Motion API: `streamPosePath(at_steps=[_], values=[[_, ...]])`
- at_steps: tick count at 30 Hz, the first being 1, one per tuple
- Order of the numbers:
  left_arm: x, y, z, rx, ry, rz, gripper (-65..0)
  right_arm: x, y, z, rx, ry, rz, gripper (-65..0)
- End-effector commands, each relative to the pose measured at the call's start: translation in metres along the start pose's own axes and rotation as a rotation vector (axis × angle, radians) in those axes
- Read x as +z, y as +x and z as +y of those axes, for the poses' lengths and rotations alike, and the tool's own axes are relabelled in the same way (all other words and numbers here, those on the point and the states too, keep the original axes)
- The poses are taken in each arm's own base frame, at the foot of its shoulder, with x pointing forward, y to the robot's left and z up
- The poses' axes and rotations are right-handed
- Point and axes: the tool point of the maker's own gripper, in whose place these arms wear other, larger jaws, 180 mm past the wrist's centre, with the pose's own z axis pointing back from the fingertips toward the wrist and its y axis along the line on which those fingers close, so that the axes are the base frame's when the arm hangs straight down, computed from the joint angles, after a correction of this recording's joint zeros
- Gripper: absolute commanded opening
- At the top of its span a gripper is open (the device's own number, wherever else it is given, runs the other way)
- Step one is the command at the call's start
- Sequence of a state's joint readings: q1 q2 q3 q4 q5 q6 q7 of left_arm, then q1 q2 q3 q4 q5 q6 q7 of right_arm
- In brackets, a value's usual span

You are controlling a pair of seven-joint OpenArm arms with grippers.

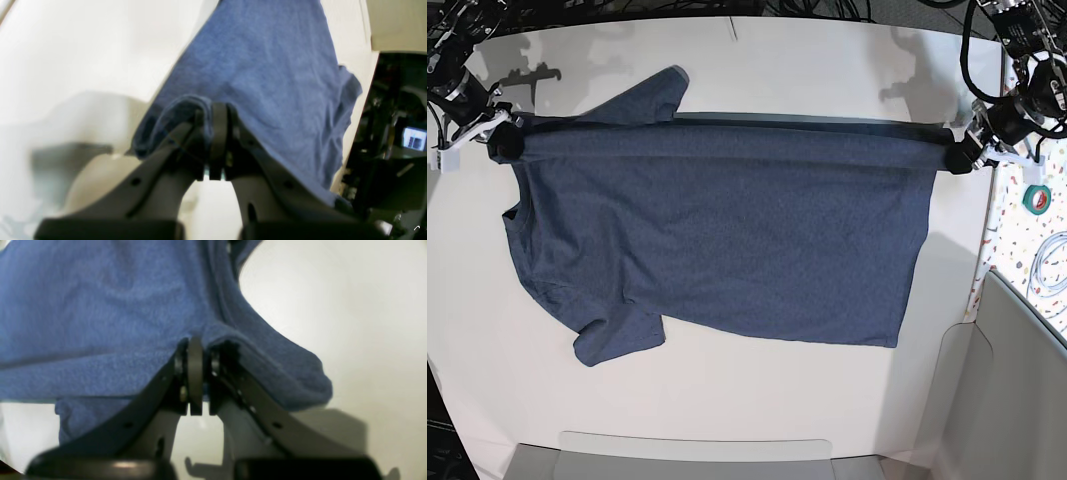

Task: Layout the t-shirt on the table in an organized manner, then fold the t-shirt properly
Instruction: 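Grasp the shoulder corners with both grippers and lift the edge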

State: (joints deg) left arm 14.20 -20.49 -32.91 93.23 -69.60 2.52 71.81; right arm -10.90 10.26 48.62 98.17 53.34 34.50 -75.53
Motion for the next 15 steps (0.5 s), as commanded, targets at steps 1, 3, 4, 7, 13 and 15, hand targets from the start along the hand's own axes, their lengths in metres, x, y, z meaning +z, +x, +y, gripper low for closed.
streamPosePath(at_steps=[1, 3, 4, 7, 13, 15], values=[[0.002, 0.014, -0.007, -0.010, -0.020, -0.022, -65.0, 0.003, 0.018, 0.000, 0.014, 0.002, -0.052, -65.0], [-0.003, 0.015, -0.002, 0.021, -0.024, -0.011, -65.0, -0.001, 0.020, 0.000, 0.001, 0.009, -0.057, -65.0], [-0.005, 0.016, -0.001, 0.032, -0.026, -0.010, -65.0, -0.003, 0.021, -0.001, -0.007, 0.013, -0.058, -65.0], [-0.010, 0.019, 0.001, 0.057, -0.032, -0.008, -65.0, -0.009, 0.021, -0.003, -0.035, 0.022, -0.056, -65.0], [-0.026, 0.010, 0.005, -0.011, 0.046, 0.039, -65.0, -0.017, 0.015, -0.017, -0.026, -0.056, -0.009, -65.0], [-0.031, 0.012, 0.004, -0.041, 0.069, 0.043, -65.0, -0.019, 0.011, -0.018, -0.026, -0.072, 0.007, -65.0]])
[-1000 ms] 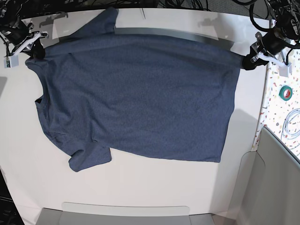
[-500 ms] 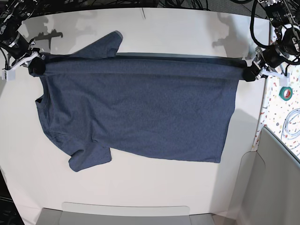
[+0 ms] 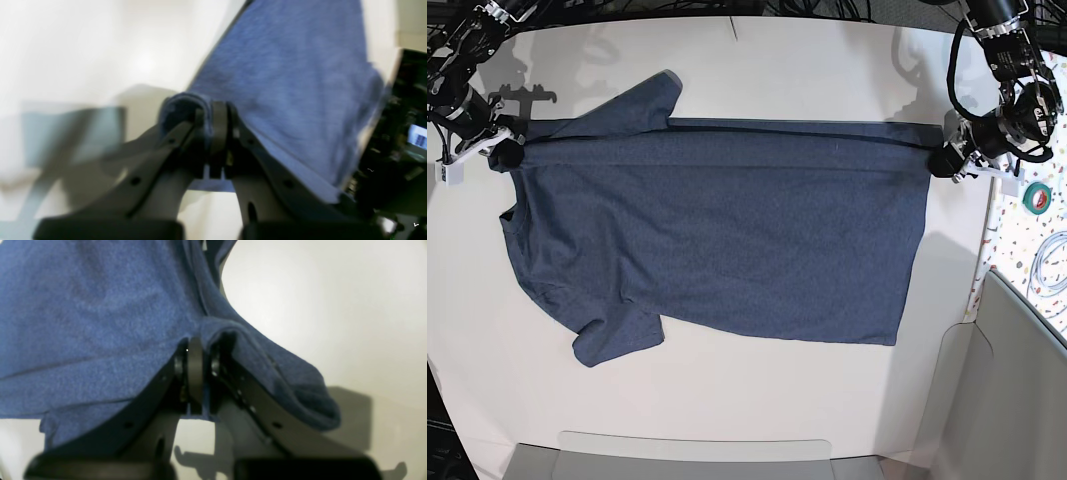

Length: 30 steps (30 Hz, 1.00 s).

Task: Layout the t-shirt on the table in an organized manner, then fold the t-shirt properly
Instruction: 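Grasp the shoulder corners with both grippers and lift the edge, then drag the held shoulder corner with the right gripper along the collar edge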

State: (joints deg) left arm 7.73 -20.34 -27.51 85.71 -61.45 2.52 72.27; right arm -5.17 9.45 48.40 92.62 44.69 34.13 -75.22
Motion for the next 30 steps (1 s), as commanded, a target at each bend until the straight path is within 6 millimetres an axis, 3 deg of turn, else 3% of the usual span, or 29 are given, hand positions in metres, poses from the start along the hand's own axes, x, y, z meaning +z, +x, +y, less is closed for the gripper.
streamPosePath(at_steps=[1, 4, 6, 11, 13, 17, 20, 24, 30], values=[[0.006, 0.017, -0.007, -0.041, 0.002, -0.037, -65.0, 0.003, 0.011, -0.001, 0.011, -0.009, -0.034, -65.0], [0.006, 0.018, -0.006, -0.048, 0.013, -0.037, -65.0, 0.000, 0.009, 0.003, 0.022, -0.004, -0.023, -65.0], [0.006, 0.017, -0.009, -0.054, 0.006, -0.032, -61.0, -0.003, 0.007, 0.005, 0.042, -0.004, -0.003, -64.4], [0.017, 0.021, -0.025, -0.113, -0.009, -0.056, -39.9, -0.003, 0.006, 0.008, 0.048, 0.000, 0.002, -43.2], [0.021, 0.021, -0.029, -0.126, -0.012, -0.050, -35.8, -0.002, 0.007, 0.008, 0.047, 0.002, -0.007, -34.9], [0.042, 0.034, -0.033, -0.134, -0.017, -0.107, -36.4, 0.000, 0.015, 0.019, 0.032, 0.070, -0.051, -25.7], [0.063, 0.047, -0.043, -0.143, -0.053, -0.180, -36.6, 0.011, 0.032, 0.029, 0.044, 0.110, -0.120, -24.7], [0.087, 0.043, -0.042, -0.147, -0.071, -0.216, -36.6, 0.030, 0.043, 0.045, 0.078, 0.147, -0.190, -24.7], [0.102, 0.035, -0.034, -0.164, -0.039, -0.229, -36.6, 0.043, 0.022, 0.071, 0.022, 0.262, -0.216, -24.7]])
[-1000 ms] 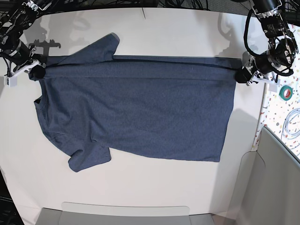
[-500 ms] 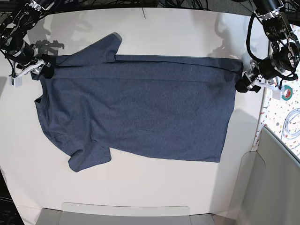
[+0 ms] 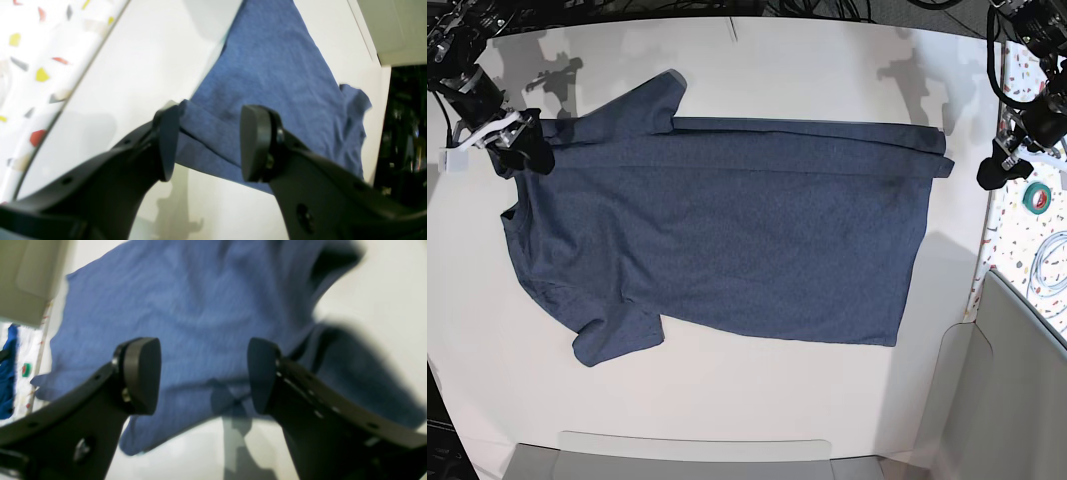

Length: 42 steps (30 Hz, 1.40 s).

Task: Layout the t-shirt on the table in an organized manner, then fold the t-shirt properly
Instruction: 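Drag the held shoulder corner with the right gripper along the collar edge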

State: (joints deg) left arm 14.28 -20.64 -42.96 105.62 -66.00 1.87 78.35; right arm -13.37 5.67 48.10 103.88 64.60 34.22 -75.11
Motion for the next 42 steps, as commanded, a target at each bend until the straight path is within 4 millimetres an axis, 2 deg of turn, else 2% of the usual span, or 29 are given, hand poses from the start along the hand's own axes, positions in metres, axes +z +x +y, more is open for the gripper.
streamPosePath(at_steps=[1, 5, 9, 12, 19, 29, 34, 38, 42], values=[[0.009, 0.007, -0.005, -0.020, -0.007, -0.019, -36.6, 0.008, 0.012, 0.005, 0.002, 0.024, -0.057, -24.7], [0.016, 0.000, -0.007, -0.051, 0.005, -0.010, -36.6, 0.015, -0.022, 0.012, -0.109, 0.047, -0.040, -24.7], [0.017, -0.004, -0.007, -0.059, 0.011, -0.003, -36.6, 0.001, -0.061, 0.042, -0.148, 0.134, 0.024, -24.5], [0.017, -0.004, -0.007, -0.059, 0.011, -0.003, -36.6, -0.008, -0.076, 0.062, -0.155, 0.193, 0.050, -24.5], [0.017, -0.005, -0.007, -0.056, 0.010, -0.001, -36.6, -0.018, -0.101, 0.064, -0.262, 0.217, 0.084, -24.5], [0.016, -0.007, -0.008, -0.059, 0.007, 0.006, -36.6, -0.018, -0.172, 0.068, -0.491, 0.244, 0.218, -24.5], [0.015, -0.007, -0.008, -0.056, 0.008, 0.008, -36.6, -0.009, -0.180, 0.069, -0.594, 0.256, 0.208, -24.5], [0.015, -0.007, -0.007, -0.056, 0.010, 0.008, -36.6, -0.002, -0.166, 0.068, -0.664, 0.232, 0.178, -24.5], [0.015, -0.007, -0.008, -0.056, 0.008, 0.008, -36.6, 0.007, -0.134, 0.072, -0.620, 0.191, 0.110, -24.5]])
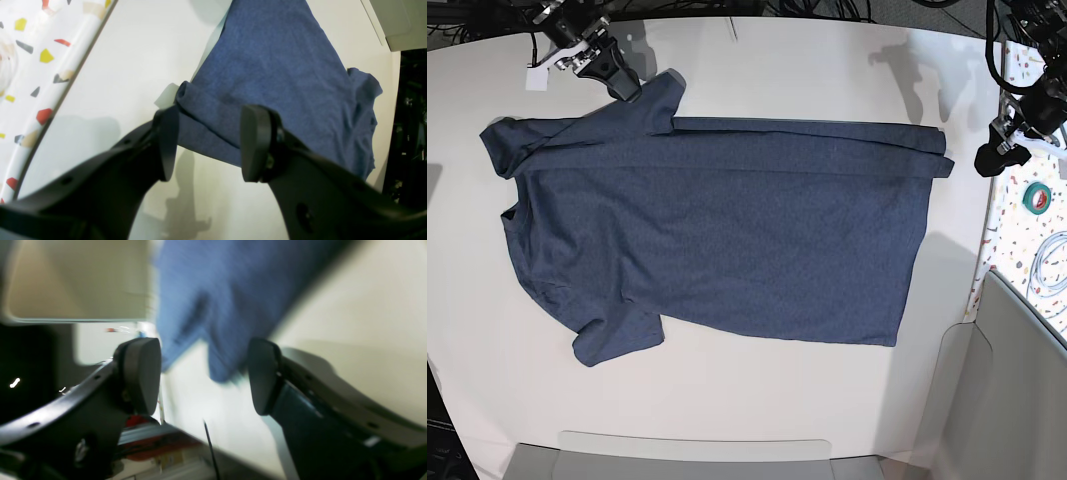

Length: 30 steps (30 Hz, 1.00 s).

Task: Layout the t-shirt on the table in an organized manner, then fold the t-shirt properly
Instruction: 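Drag the held shoulder corner with the right gripper along the collar edge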

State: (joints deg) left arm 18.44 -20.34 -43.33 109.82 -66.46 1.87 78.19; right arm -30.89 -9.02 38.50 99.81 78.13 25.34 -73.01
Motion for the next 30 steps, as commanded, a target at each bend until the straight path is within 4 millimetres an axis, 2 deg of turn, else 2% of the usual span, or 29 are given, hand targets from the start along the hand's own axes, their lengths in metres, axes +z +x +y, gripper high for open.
streamPosePath(at_steps=[1, 4, 6, 17, 22, 26, 30], values=[[0.004, 0.006, -0.006, -0.015, -0.015, -0.009, -36.7, 0.008, 0.008, 0.012, 0.018, 0.009, -0.038, -24.5], [0.004, 0.006, -0.005, -0.015, -0.014, -0.009, -36.7, 0.019, 0.024, 0.035, 0.064, -0.006, -0.100, -24.4], [0.004, 0.006, -0.005, -0.015, -0.014, -0.009, -36.7, 0.024, 0.030, 0.042, 0.062, -0.019, -0.135, -24.4], [0.004, 0.006, -0.006, -0.015, -0.015, -0.009, -36.7, 0.024, 0.043, 0.022, -0.006, -0.130, -0.204, -24.4], [0.004, 0.006, -0.005, -0.015, -0.014, -0.009, -36.7, 0.014, 0.055, 0.018, 0.055, -0.181, -0.207, -24.6], [0.004, 0.006, -0.006, -0.015, -0.015, -0.009, -36.7, -0.007, 0.049, 0.018, 0.125, -0.221, -0.149, -24.6], [0.004, 0.006, -0.006, -0.015, -0.015, -0.009, -36.7, -0.019, 0.043, 0.017, 0.112, -0.251, -0.116, -24.6]])
